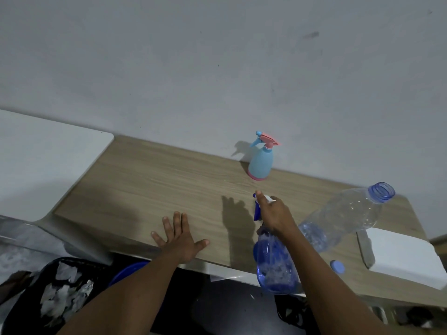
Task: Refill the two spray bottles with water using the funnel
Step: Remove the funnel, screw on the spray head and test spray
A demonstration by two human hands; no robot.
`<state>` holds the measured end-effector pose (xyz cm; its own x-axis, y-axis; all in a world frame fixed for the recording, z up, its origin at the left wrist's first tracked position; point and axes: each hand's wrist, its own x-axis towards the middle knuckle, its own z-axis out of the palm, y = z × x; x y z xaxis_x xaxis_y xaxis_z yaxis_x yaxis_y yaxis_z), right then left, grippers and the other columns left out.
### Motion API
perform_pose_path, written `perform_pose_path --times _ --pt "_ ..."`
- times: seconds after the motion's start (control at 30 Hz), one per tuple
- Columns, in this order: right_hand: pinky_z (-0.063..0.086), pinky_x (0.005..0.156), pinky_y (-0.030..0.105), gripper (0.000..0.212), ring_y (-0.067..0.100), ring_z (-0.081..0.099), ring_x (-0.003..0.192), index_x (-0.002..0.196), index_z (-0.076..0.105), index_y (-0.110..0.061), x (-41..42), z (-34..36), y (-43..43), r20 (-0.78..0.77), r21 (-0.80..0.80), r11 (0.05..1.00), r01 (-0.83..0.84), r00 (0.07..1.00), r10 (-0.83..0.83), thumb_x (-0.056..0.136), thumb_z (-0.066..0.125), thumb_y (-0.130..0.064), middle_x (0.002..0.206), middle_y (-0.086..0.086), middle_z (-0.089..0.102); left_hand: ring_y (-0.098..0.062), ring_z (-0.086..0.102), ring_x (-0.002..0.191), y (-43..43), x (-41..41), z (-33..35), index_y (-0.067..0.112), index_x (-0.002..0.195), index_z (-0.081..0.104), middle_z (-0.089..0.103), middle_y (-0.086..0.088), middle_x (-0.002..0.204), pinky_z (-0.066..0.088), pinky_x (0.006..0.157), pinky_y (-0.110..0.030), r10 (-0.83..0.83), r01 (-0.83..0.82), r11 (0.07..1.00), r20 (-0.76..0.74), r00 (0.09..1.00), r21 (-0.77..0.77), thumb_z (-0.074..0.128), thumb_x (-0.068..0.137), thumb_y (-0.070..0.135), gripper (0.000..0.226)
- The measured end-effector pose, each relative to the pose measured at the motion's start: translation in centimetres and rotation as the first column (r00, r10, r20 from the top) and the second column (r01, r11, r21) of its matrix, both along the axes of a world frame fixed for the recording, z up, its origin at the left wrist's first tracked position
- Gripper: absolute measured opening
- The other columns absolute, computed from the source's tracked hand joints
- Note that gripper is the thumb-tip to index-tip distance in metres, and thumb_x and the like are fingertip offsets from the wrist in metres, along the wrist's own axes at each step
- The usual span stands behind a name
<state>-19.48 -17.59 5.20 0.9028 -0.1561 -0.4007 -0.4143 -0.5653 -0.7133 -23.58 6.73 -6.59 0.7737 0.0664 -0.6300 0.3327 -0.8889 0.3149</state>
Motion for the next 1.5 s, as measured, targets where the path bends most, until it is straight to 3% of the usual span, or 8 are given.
perform_pose_path --times 0.1,0.27,0.4,0.57,0.87,1.0,1.23,1.5 --pt "0.053 0.048 0.033 0.039 0.038 0.072 0.063 0.107 0.046 -0.013 0.0 0.3 -0.1 0.065 0.131 0.985 0.108 0.991 -0.117 0.094 0.049 -0.050 0.095 0.015 0.064 -0.031 -0.044 0.136 -0.1 0.0 -0.1 0.023 0.144 -0.037 -0.049 0.003 0.147 -0.024 0.104 -0.069 0.003 -0.003 1.000 0.005 1.000 0.005 0.037 0.075 0.087 0.119" --pt "0.056 0.063 0.043 0.019 0.032 0.073 0.073 0.095 0.048 -0.012 -0.6 0.4 0.1 0.329 0.317 0.943 0.103 0.920 -0.211 0.098 0.057 -0.029 0.086 0.016 0.067 -0.031 -0.044 0.136 -0.1 0.0 -0.4 0.023 0.144 -0.036 -0.049 0.002 0.148 -0.023 0.104 -0.069 0.001 -0.001 1.000 0.014 1.000 0.005 0.036 0.075 0.088 0.119" --pt "0.056 0.070 0.047 0.015 0.022 0.066 0.076 0.091 0.061 -0.017 -0.7 0.0 -0.1 0.481 0.202 0.975 0.086 0.859 -0.176 0.092 0.068 -0.031 0.081 0.001 0.067 -0.033 -0.042 0.138 -0.3 -0.2 -0.5 0.023 0.146 -0.034 -0.045 0.000 0.151 -0.021 0.105 -0.069 -0.004 0.003 1.000 0.041 0.999 0.011 0.036 0.076 0.087 0.118" --pt "0.059 0.079 0.039 0.015 0.014 0.067 0.086 0.104 0.070 -0.023 0.6 -0.2 0.2 0.513 0.240 0.970 0.032 0.844 -0.155 0.089 0.073 -0.025 0.091 -0.007 0.071 -0.033 -0.032 0.144 -0.2 0.2 -0.2 0.028 0.150 -0.026 -0.033 0.000 0.158 -0.015 0.109 -0.070 -0.097 0.087 0.994 0.176 0.980 0.066 0.039 0.075 0.086 0.115" --pt "0.045 0.067 0.008 0.018 0.003 0.059 0.074 0.104 0.071 -0.011 9.6 1.4 3.6 0.603 0.074 0.997 0.025 0.795 -0.064 0.088 0.073 -0.018 0.094 -0.003 0.065 -0.031 -0.044 0.136 -0.1 2.6 0.0 0.031 0.146 -0.033 -0.047 0.002 0.149 -0.017 0.105 -0.072 -0.153 0.153 0.988 -0.016 0.988 0.034 0.046 0.066 0.089 0.127" --pt "0.051 0.074 0.032 0.014 0.016 0.063 0.080 0.103 0.071 -0.013 14.2 2.0 5.7 0.597 -0.022 1.000 -0.015 0.802 0.025 0.090 0.068 -0.016 0.088 -0.003 0.066 -0.030 -0.045 0.136 0.0 2.9 -0.1 0.031 0.146 -0.033 -0.047 0.003 0.149 -0.018 0.106 -0.071 -0.154 0.155 0.987 -0.011 0.988 0.040 0.046 0.068 0.088 0.125" --pt "0.054 0.073 0.044 0.017 0.021 0.062 0.072 0.093 0.068 -0.009 19.1 2.1 8.1 0.497 -0.073 0.997 -0.005 0.867 0.041 0.088 0.053 -0.006 0.082 0.007 0.069 -0.030 -0.044 0.137 -0.1 3.4 -0.5 0.033 0.147 -0.030 -0.045 0.005 0.151 -0.022 0.103 -0.071 -0.120 0.120 0.992 -0.013 0.993 0.034 0.050 0.058 0.091 0.133" --pt "0.056 0.076 0.049 0.024 0.030 0.065 0.086 0.107 0.064 -0.010 20.7 2.2 8.5 0.450 -0.244 0.968 -0.056 0.878 0.164 0.087 0.053 -0.004 0.098 0.011 0.068 -0.029 -0.045 0.136 -0.2 3.5 -1.0 0.033 0.147 -0.030 -0.046 0.006 0.150 -0.021 0.103 -0.072 -0.106 0.107 0.992 -0.013 0.994 0.066 0.051 0.058 0.089 0.133"
